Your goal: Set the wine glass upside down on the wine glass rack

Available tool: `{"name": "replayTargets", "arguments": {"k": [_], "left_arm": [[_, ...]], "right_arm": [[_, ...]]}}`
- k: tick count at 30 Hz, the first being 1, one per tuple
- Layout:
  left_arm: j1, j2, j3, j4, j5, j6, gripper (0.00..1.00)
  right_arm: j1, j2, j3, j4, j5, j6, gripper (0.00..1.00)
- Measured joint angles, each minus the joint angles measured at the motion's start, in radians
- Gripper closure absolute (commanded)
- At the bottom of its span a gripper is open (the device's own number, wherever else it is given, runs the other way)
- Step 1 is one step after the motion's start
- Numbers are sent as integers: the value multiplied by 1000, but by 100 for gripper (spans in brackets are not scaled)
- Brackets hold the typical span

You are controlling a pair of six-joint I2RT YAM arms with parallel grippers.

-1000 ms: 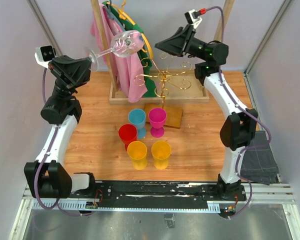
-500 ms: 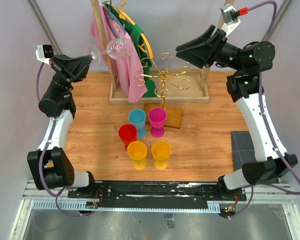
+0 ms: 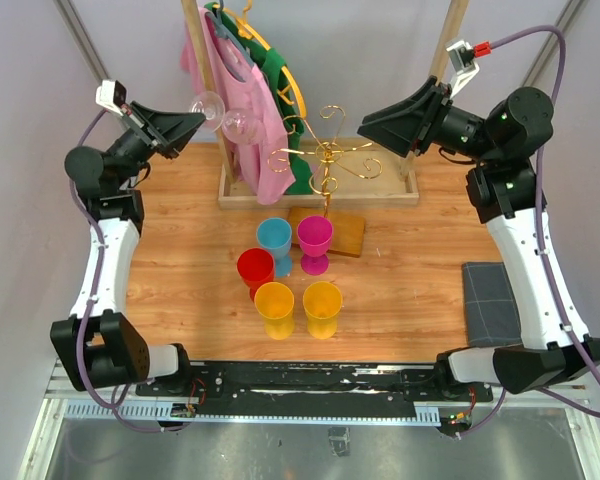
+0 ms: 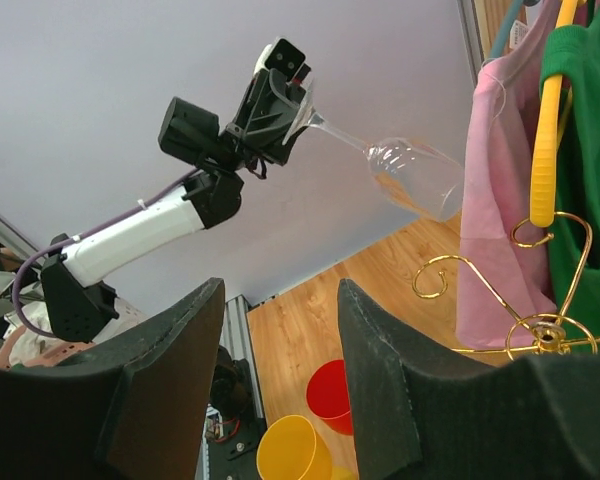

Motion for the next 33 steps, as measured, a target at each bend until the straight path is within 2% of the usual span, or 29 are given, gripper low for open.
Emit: {"name": "replayTargets", "arguments": {"k": [3,6,17,26,33], "left_arm": [[0,-16,80,-223,-3,157,100],[0,-30,122,-351,-6,259,100],[-9,-18,114,-543,-5,392,100],[-110,34,180,-740,-39,554,100],[-137,68,200,-836,-62,622,100]], "right_arm": [[0,-13,-5,-16,4,-13,50],[0,-24,-5,-22,9,-23,50],[-1,-27,-11,-32,24,-23,50],[-1,-28,-36,-40,33,-23,50],[-1,-30,-54,-55,41,-23,50]]}}
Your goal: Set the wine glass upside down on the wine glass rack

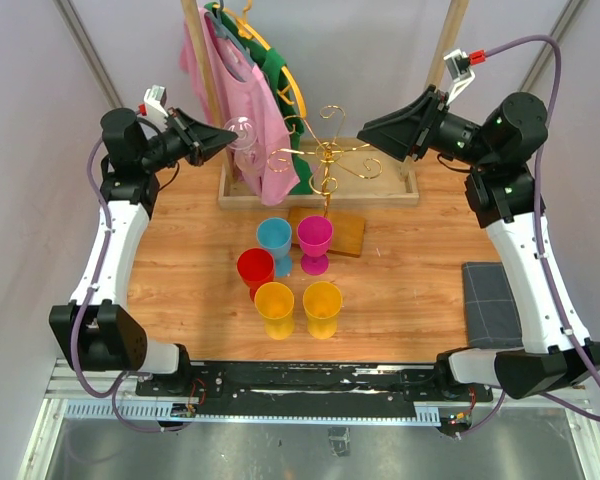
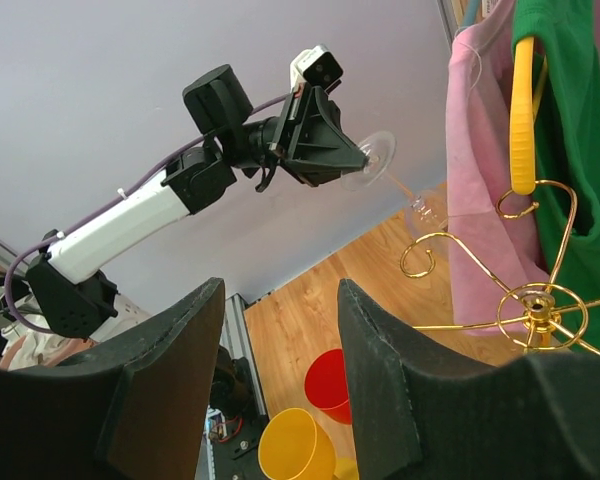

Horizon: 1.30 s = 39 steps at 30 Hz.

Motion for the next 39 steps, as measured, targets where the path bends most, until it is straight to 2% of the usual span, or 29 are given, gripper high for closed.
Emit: {"name": "replayTargets", "arguments": {"k": [5,17,28,39], "left_arm": [[-7,21,26,-66,-6,24,100],[5,-24,37,-97,-6,7,100],[14,-199,-137,31,40,-125,100],[14,-211,-304,180,82,-240,100]], "right_arm": [[0,-13,-11,-10,6,0,50],[0,-19,-16,-16,16,0,49],[0,-5,-16,-16,21,1,49],[0,-5,-16,-24,31,1,49]]}}
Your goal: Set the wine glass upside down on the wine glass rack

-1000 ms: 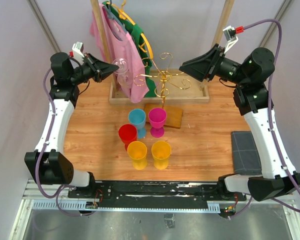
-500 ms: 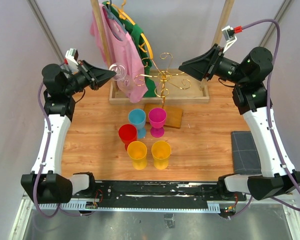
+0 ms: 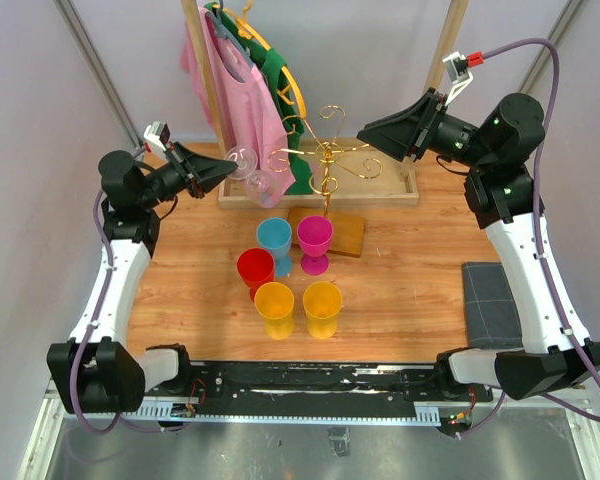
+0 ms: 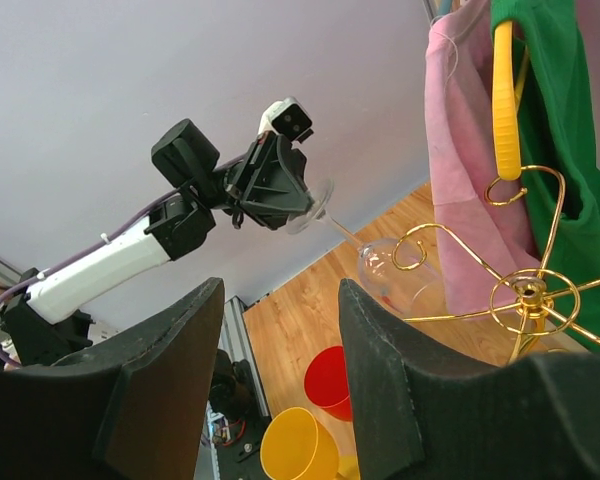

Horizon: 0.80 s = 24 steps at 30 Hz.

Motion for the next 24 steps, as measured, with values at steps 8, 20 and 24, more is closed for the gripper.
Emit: {"name": "replayTargets", "arguments": {"k": [8,20,24], "left_arm": [[0,84,-51,167,11,-103,100],[-3,258,-18,320,24,-184,100],[-5,288,40,341,34,-192,100]], "right_arm": [[0,0,0,-26,11,-2,49],[-1,0,7,-58,19,-22,49],[-1,0,7,-58,20,-24,49]]}}
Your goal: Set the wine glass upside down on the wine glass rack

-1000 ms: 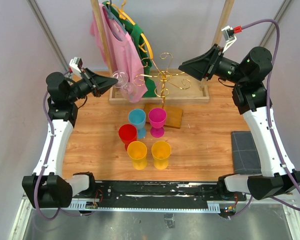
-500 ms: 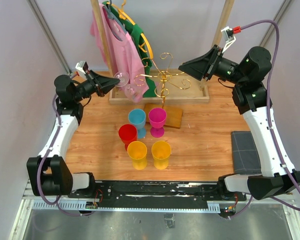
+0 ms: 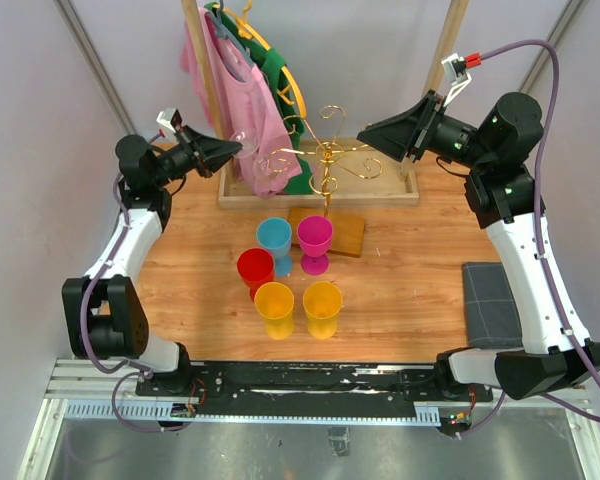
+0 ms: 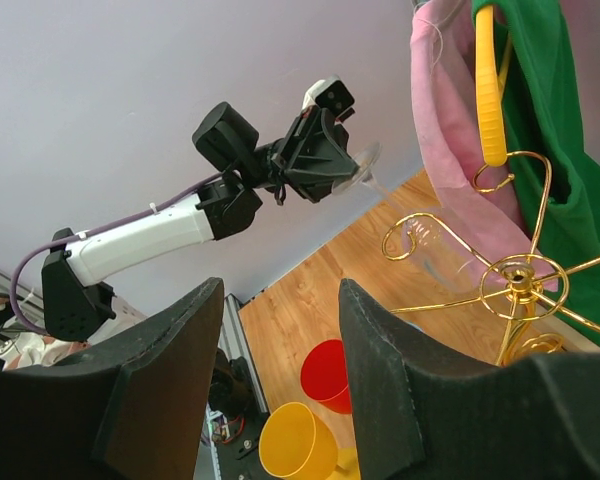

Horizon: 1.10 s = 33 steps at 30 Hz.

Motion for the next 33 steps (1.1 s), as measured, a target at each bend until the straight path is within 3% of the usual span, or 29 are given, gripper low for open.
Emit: {"name": "replayTargets", "arguments": {"k": [27,33], "left_arm": [[-118,143,190,34,13,58,100],[-162,182,282,-71,7,140,100]], "right_arm": [[0,8,17,-50,13,-25,49],[0,6,9,-50,17,-25,49]]}}
